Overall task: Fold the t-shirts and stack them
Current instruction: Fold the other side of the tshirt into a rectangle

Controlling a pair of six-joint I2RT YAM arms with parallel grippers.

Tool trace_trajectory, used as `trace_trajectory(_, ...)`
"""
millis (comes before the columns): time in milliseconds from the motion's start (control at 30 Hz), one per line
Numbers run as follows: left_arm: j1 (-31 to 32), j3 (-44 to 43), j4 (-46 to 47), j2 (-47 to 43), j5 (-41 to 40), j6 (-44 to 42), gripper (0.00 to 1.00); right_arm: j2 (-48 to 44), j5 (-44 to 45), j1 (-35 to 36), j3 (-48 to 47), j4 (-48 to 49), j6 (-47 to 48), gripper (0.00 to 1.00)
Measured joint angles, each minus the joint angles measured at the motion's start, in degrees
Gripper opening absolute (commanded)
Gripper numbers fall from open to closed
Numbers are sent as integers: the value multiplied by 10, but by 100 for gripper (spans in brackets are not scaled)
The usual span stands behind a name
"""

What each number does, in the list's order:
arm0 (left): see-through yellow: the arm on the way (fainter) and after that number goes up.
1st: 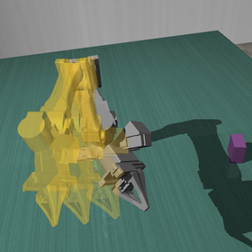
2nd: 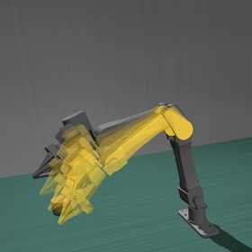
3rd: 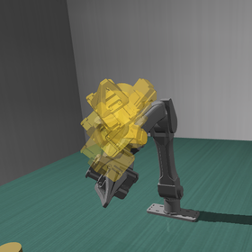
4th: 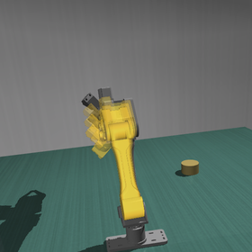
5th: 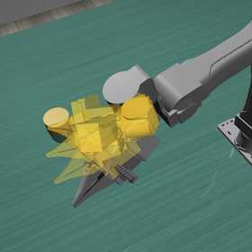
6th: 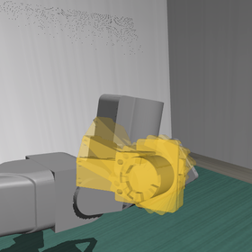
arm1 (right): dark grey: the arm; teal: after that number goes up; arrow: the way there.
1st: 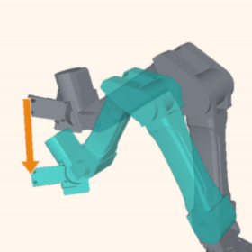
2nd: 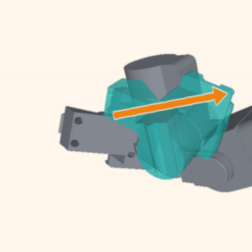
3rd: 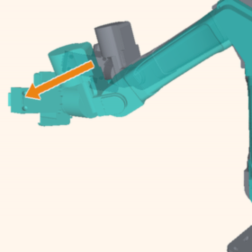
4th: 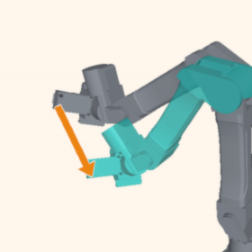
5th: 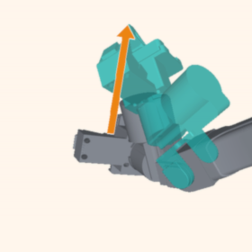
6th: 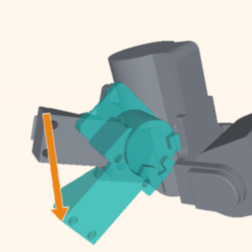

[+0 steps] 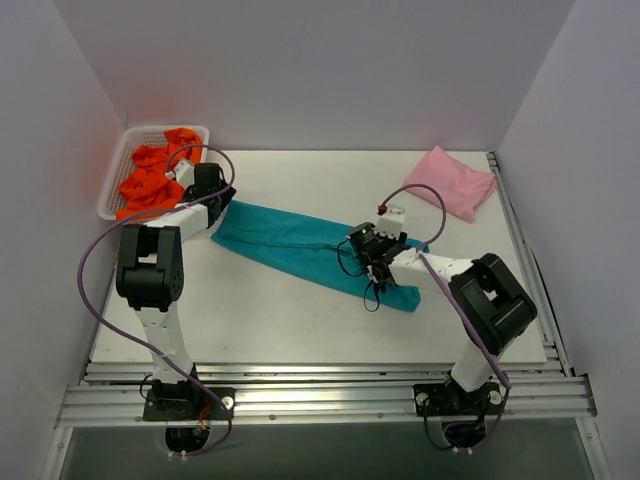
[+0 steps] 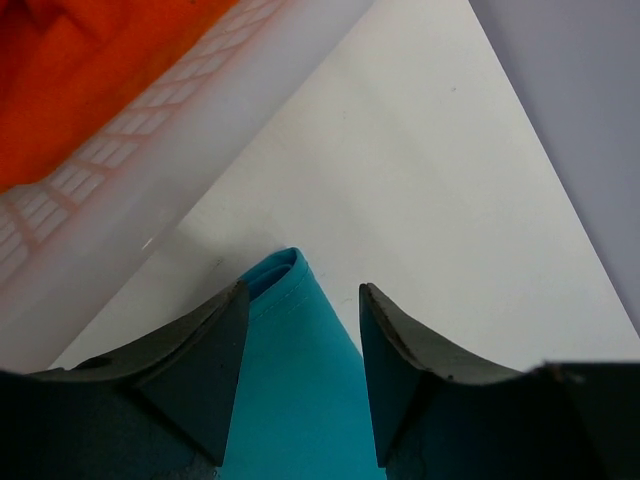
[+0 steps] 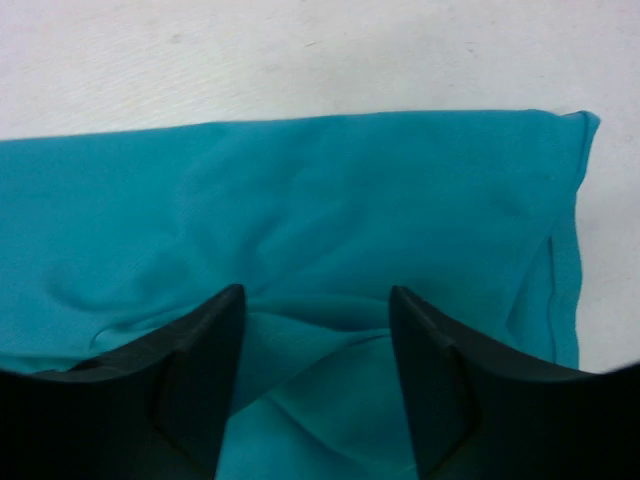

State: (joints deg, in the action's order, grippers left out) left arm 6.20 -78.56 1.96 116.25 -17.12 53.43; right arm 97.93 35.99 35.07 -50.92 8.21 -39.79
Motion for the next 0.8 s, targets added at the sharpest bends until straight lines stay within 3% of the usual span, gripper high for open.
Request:
trace_trajectory(67, -1, 9, 1, -7, 0, -1, 56, -13, -2, 19, 5, -4, -7, 48)
trace_trajectory(167, -5, 31, 6, -27, 4, -1, 56, -30, -5, 49, 11, -10, -17, 33)
trace_trajectory(467, -16, 66, 16, -70, 11, -1, 54, -35, -9, 130, 72, -19, -82, 28)
trace_trajectory(633, -17, 86, 18, -97, 19, -2, 54, -63, 12, 176, 77, -73, -124, 33)
trace_trajectory(733, -17, 96, 22, -116, 27, -6, 54, -112, 46, 217, 68, -133, -157, 41)
trace_trajectory(800, -16, 101, 24, -130, 32, -8, 54, -148, 69, 241, 53, -167, -180, 52)
